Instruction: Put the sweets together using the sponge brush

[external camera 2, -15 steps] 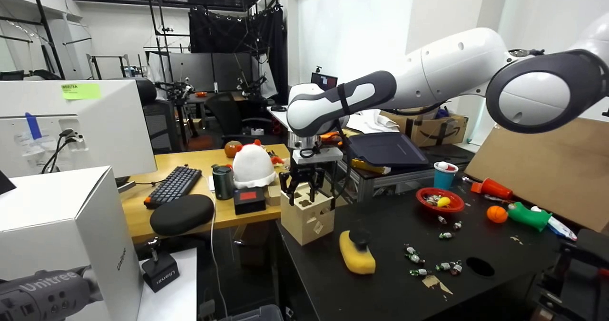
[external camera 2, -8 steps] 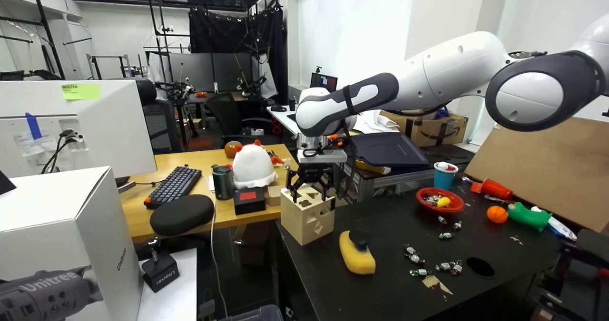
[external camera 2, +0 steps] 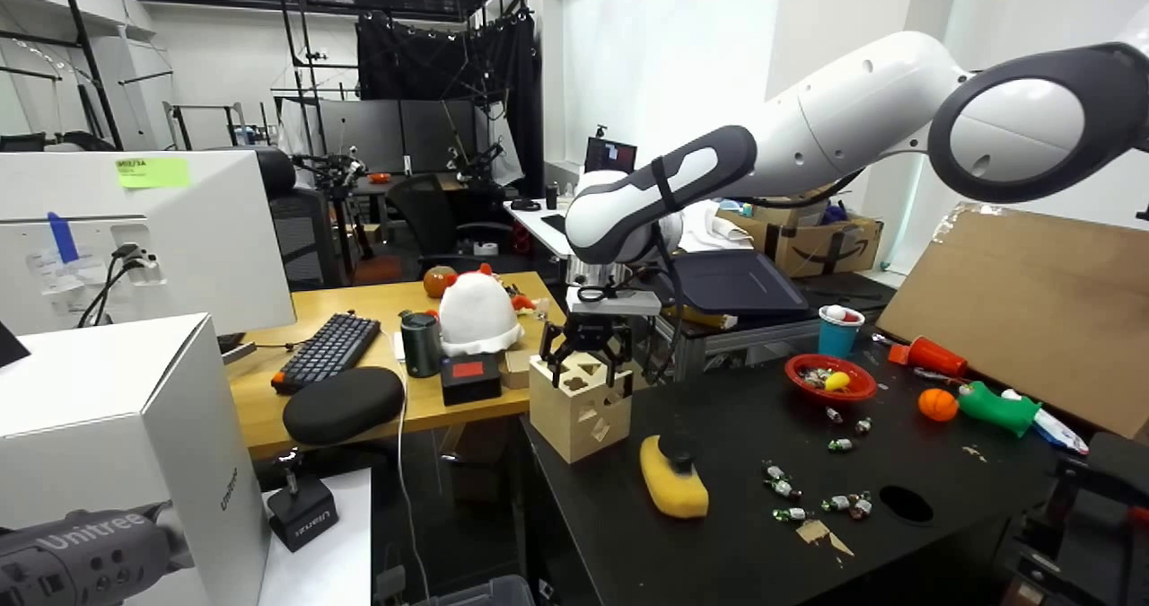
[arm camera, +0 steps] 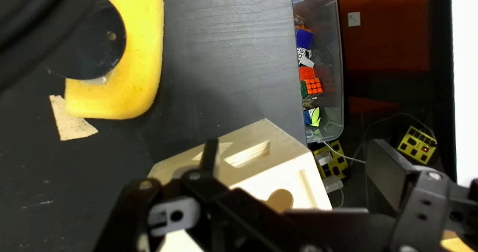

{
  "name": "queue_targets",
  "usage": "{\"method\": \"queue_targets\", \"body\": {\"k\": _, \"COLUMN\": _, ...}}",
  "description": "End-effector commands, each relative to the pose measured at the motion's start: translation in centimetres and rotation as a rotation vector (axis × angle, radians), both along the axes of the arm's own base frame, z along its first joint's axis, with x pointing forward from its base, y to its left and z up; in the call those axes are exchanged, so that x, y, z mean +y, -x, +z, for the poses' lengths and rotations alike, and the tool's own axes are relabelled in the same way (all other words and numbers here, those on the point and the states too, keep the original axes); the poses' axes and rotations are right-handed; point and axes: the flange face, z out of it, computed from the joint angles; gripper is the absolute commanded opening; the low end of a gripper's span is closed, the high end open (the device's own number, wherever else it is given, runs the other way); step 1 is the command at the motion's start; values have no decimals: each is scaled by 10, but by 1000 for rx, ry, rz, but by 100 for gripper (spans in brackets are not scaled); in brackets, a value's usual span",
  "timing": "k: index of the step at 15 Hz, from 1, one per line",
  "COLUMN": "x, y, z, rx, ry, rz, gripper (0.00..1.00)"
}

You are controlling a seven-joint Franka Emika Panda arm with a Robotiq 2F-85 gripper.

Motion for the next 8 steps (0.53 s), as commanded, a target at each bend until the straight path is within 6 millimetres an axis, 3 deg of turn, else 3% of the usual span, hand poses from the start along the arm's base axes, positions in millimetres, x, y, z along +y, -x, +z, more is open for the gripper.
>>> {"method": "queue_targets", "body": {"k": 1, "x": -3, "y": 28, "z": 9, "rx": 46, "ry": 19, "rz": 5, "gripper": 100}}
{"method": "queue_targets", "body": {"k": 8, "x": -17, "y": 73, "z": -1, "rx": 80, "ry": 48, "rz": -15, "gripper": 100}}
